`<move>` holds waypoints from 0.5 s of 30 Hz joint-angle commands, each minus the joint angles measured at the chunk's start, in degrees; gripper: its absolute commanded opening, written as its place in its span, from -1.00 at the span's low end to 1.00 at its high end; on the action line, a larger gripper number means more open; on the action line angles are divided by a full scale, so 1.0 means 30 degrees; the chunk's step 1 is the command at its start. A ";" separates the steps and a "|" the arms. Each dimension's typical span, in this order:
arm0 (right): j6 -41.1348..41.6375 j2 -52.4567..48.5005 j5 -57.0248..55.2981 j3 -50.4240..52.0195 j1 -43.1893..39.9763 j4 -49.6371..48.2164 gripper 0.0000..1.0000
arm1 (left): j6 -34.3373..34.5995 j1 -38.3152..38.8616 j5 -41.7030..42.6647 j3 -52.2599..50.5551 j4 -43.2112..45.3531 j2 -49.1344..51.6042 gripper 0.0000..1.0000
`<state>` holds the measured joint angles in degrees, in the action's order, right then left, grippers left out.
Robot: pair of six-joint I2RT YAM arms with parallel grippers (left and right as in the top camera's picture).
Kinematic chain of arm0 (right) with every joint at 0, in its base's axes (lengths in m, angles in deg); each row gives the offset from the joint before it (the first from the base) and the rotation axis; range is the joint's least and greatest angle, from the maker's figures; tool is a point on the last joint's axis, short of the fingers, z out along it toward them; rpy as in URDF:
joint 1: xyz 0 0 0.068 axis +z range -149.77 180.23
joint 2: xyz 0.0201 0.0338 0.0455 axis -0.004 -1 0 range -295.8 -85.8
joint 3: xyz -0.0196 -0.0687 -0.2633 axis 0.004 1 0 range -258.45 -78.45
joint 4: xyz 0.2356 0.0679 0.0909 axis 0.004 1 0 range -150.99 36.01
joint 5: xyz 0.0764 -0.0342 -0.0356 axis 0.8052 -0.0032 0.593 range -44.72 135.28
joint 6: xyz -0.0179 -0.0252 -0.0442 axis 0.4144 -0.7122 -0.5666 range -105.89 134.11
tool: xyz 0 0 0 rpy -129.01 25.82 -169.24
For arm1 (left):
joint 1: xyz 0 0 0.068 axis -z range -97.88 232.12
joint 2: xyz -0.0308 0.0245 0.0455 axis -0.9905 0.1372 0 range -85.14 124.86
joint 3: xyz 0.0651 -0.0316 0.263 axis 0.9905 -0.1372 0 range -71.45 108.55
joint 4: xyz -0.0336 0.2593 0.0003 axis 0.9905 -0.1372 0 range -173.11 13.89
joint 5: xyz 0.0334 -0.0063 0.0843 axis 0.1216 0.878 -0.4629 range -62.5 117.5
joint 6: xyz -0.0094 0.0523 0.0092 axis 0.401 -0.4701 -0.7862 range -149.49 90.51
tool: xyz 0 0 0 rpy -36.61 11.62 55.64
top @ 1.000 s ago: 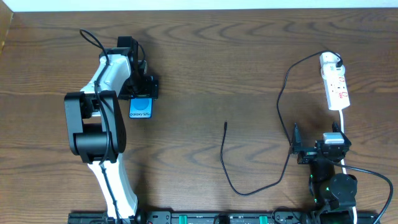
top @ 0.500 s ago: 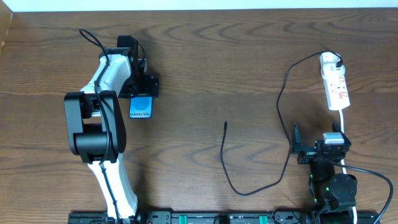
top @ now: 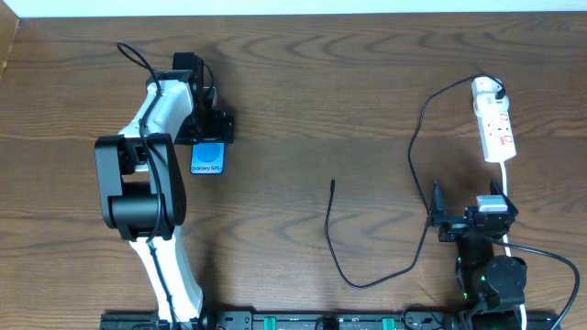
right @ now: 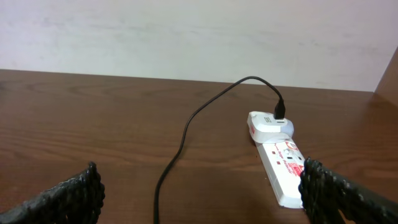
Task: Plug charger to phone and switch on socket
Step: 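Lower the left gripper and close it on the phone's bottom edge, then lift the phone with the left gripper and tilt it upright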
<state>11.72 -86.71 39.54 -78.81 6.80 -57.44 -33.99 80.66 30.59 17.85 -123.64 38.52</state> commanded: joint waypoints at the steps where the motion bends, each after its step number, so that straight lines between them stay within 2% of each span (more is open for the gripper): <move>1: -0.0291 0.0051 0.0102 0.0015 0.0095 0.0058 0.98 | 0.0153 -0.0058 -0.0197 -0.0015 -0.0058 0.0488 0.96; 15: -0.0299 0.0051 0.0102 0.0015 0.0095 0.0058 0.98 | 0.0153 -0.0058 -0.0197 -0.0015 -0.0051 0.0488 0.77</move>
<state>11.72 -86.71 39.54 -78.81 6.80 -57.44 -33.90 80.68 30.79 17.85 -123.64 38.52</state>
